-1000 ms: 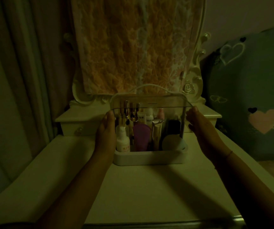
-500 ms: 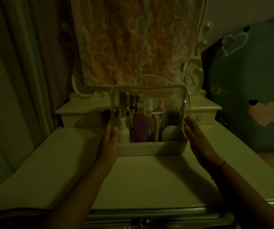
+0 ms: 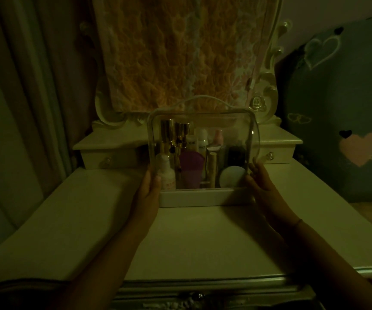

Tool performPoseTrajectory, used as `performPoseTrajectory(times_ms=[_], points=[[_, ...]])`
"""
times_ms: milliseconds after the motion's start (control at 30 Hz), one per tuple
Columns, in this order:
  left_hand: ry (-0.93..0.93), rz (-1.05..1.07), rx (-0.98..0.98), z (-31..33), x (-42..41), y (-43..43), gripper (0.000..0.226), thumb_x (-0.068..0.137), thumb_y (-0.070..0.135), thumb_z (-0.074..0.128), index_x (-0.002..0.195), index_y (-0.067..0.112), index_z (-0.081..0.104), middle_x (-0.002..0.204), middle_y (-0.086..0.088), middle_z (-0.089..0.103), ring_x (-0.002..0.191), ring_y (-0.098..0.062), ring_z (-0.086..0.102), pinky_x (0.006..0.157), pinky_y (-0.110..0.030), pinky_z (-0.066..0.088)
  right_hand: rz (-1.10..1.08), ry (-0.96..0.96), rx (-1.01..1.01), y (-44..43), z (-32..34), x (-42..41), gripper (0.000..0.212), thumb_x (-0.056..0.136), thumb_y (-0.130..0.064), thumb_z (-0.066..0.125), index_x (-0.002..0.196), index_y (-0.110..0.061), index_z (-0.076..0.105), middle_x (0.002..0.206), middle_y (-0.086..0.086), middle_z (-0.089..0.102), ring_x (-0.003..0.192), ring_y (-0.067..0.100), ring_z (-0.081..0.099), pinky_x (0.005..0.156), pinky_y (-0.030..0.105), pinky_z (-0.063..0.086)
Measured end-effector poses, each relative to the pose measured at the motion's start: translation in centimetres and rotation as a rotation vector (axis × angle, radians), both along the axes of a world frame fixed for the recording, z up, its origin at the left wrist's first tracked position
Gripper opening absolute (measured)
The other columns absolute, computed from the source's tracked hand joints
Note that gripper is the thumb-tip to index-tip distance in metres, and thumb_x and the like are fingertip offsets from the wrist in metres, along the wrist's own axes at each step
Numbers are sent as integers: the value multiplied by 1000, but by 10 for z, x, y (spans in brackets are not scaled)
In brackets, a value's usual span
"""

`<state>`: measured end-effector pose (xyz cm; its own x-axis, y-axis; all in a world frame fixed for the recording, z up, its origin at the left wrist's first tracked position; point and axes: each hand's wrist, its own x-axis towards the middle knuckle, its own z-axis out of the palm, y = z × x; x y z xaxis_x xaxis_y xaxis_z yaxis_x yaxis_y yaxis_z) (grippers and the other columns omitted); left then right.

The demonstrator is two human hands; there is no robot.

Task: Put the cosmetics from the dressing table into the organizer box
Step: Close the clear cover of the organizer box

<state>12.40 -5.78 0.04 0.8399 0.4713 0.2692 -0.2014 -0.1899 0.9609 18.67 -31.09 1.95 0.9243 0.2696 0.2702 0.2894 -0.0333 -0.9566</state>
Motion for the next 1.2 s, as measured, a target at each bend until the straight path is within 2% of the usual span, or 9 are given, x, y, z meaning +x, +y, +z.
performPoseTrajectory(times_ms=[100, 267, 400, 600, 667, 767, 867, 1000, 1200], points=[[13, -26, 36, -4, 2, 2, 51, 96, 31, 40, 145, 27, 25, 150, 4, 34, 134, -12, 35, 111, -37, 32, -67, 46, -122, 1, -3, 1, 62, 95, -21, 43, 148, -24, 11, 156, 8, 18, 139, 25, 29, 107, 38, 34], [31, -25, 27, -8, 4, 7, 47, 95, 31, 44, 141, 30, 32, 129, 13, 46, 117, -6, 45, 91, -25, 38, -57, 80, -162, -2, -1, 1, 64, 93, -22, 46, 148, -23, 12, 154, 11, 23, 137, 28, 33, 107, 39, 36], [62, 4, -12, -9, 6, 7, 51, 95, 34, 44, 143, 30, 27, 123, 17, 39, 113, -2, 39, 84, -20, 35, -56, 106, -150, -4, 0, -1, 64, 93, -21, 47, 147, -23, 13, 154, 11, 22, 136, 29, 33, 109, 42, 35], [49, -6, -11, -6, 5, 5, 50, 96, 28, 44, 143, 28, 27, 119, 19, 40, 101, 5, 44, 66, -1, 35, -63, 107, -156, -3, 1, -1, 64, 93, -19, 47, 147, -21, 13, 154, 12, 23, 135, 29, 35, 106, 39, 36], [51, -3, -14, -7, 4, 5, 50, 95, 28, 44, 143, 27, 27, 121, 19, 38, 107, 3, 41, 69, -2, 34, -48, 117, -138, -3, 0, 0, 64, 93, -18, 46, 147, -22, 13, 155, 11, 21, 137, 28, 32, 107, 39, 35], [47, -10, -14, -7, 4, 6, 49, 95, 30, 43, 142, 29, 29, 123, 19, 40, 101, 8, 44, 71, -4, 35, -41, 132, -132, -5, -1, 1, 63, 93, -18, 47, 147, -23, 14, 154, 12, 24, 135, 29, 36, 109, 42, 36], [39, -9, -18, -9, 6, 7, 48, 95, 29, 43, 142, 28, 30, 126, 15, 42, 113, -1, 43, 83, -16, 36, -45, 139, -122, -4, -2, 1, 63, 93, -18, 47, 147, -23, 15, 153, 12, 24, 134, 29, 37, 106, 39, 37], [47, 0, -11, -10, 8, 8, 51, 95, 29, 43, 143, 28, 27, 124, 16, 39, 115, -3, 38, 84, -19, 35, -40, 130, -126, -4, -2, 2, 63, 93, -17, 47, 147, -23, 15, 153, 12, 26, 134, 30, 36, 109, 44, 36], [52, -6, -25, -12, 7, 11, 50, 95, 32, 43, 143, 28, 28, 135, 8, 42, 116, -6, 40, 88, -24, 35, -34, 131, -115, -3, -4, 2, 62, 93, -17, 47, 146, -25, 16, 152, 12, 26, 132, 28, 39, 100, 35, 41]])
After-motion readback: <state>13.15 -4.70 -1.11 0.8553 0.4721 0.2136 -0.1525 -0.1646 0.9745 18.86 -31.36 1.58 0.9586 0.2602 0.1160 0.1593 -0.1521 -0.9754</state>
